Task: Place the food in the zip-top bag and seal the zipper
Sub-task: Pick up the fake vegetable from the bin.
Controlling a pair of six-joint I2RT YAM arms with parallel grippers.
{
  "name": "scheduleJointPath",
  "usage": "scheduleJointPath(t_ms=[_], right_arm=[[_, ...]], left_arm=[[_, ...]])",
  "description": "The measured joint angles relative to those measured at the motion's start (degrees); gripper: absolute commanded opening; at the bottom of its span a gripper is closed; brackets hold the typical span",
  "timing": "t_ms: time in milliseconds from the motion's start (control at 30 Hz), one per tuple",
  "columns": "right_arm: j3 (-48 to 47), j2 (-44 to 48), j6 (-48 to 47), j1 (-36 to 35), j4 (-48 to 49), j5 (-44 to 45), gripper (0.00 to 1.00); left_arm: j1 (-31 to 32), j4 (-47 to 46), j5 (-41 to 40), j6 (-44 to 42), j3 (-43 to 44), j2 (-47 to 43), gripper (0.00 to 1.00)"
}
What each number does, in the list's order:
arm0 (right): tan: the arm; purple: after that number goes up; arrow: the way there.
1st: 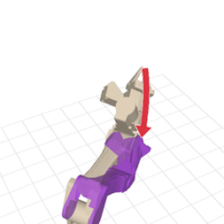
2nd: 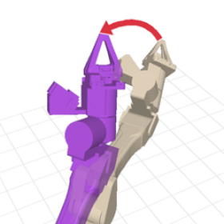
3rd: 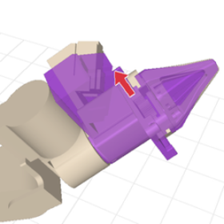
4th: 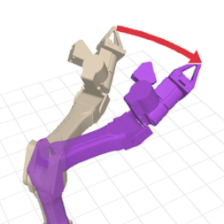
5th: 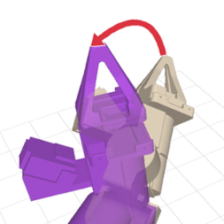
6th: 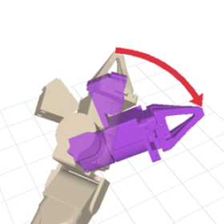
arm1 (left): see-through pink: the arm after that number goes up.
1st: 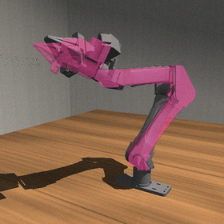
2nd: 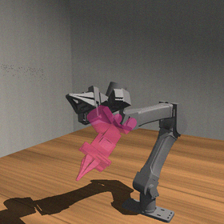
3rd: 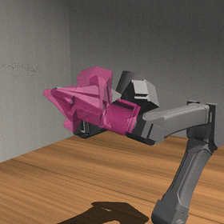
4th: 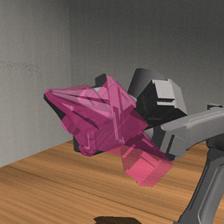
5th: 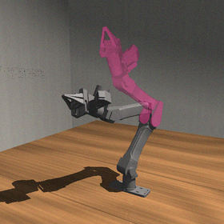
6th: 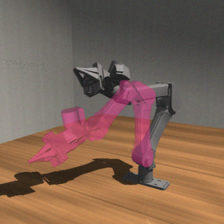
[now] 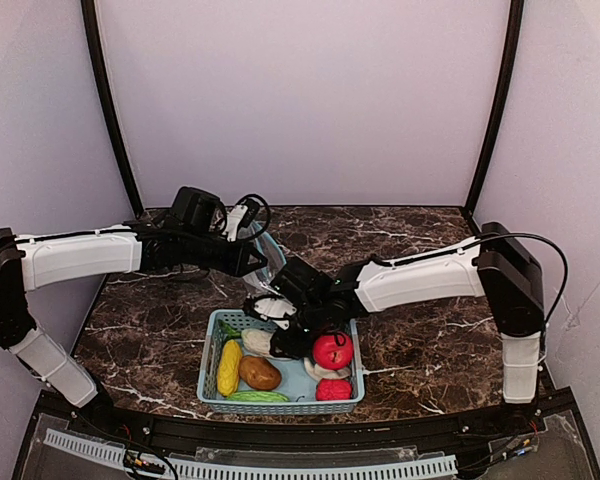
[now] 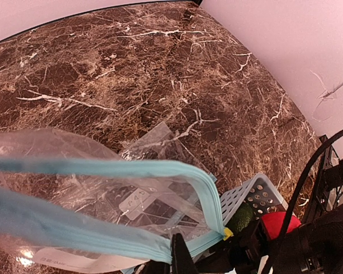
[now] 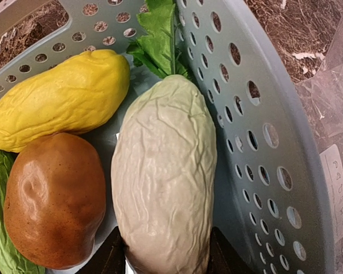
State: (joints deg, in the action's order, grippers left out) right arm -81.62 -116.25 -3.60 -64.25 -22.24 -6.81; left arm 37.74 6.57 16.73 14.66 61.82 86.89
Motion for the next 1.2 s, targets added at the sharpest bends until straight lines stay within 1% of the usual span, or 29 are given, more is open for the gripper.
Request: scheduleJointPath(t_ms=[133, 233, 567, 800, 1000, 1200], right_arm=[[1.5, 1.1, 0.5, 0.0, 0.5, -1.3, 0.36], [3.8, 4.4, 1.4, 0.0, 0.9, -2.6, 0.36], [12.8, 25.2, 7.3, 0.0, 1.6, -5.1, 0.36], [17.4, 34.2, 13.4, 1.5, -0.3, -5.0, 0.37], [18.3, 38.1, 20.3, 5.5, -1.0, -4.9, 0.37], [18.3, 37.7, 25.8, 6.2, 0.4, -6.3, 0.36]], left_arm=[[-0.3, 0.0, 0.0, 0.0, 0.0, 0.0, 0.01], [-0.5, 0.0, -0.1, 0.0, 0.0, 0.0, 0.01], [-1.1, -0.1, -0.1, 0.0, 0.0, 0.0, 0.01], [-1.1, -1.9, 2.5, 0.5, 0.0, 0.0, 0.01], [-0.5, -2.8, 4.4, 0.5, -0.1, 0.0, 0.01], [0.8, -3.7, 5.5, 0.5, -0.2, 0.0, 0.01]])
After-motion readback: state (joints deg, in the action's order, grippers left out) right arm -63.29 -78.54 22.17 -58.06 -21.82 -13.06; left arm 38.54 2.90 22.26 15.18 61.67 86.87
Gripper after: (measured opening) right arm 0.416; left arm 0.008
